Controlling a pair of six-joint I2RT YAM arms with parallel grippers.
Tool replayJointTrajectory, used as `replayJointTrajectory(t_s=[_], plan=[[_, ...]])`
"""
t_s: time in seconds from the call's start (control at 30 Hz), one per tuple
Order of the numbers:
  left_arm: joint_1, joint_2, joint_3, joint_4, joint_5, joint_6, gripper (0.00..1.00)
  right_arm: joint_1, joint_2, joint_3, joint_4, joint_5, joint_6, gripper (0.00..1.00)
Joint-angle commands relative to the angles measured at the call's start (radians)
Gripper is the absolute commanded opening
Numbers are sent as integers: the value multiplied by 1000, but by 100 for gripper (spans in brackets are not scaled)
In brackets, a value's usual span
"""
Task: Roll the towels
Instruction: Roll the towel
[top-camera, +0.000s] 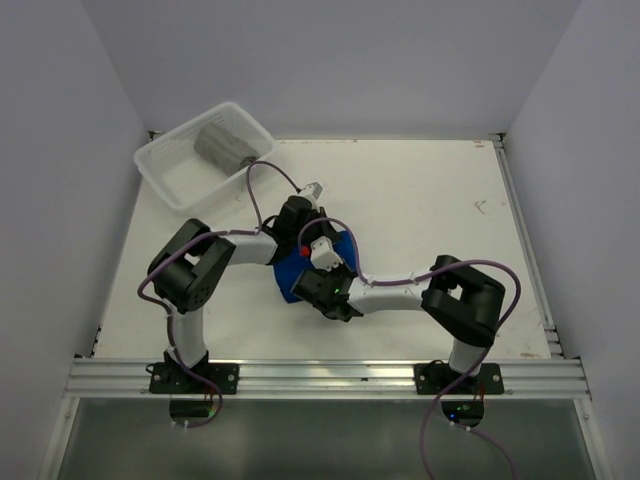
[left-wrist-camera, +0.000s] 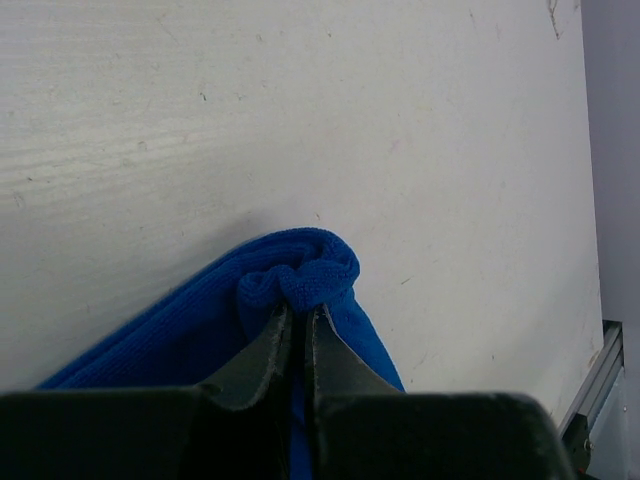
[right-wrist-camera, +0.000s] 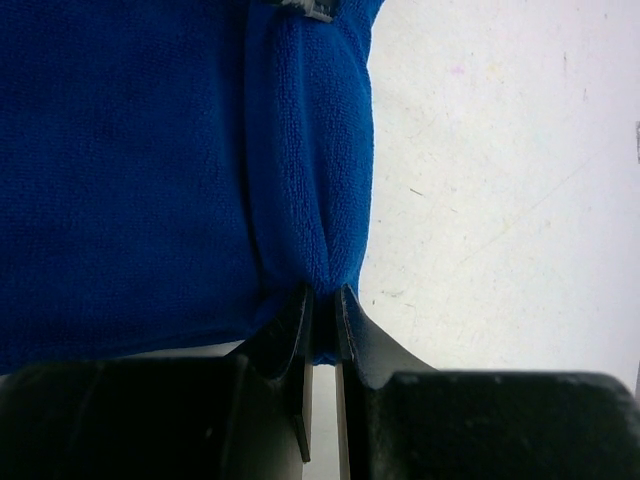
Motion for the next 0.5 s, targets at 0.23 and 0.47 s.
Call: replayJointTrajectory(t_s=[0.23,0.47], plan=[[48,-49,-58,82,-59,42,0,29,58,55,-65,-1,-3,0],[58,-44,-100,86,-67,50,0,29,55,66,-77,-25,19,0]])
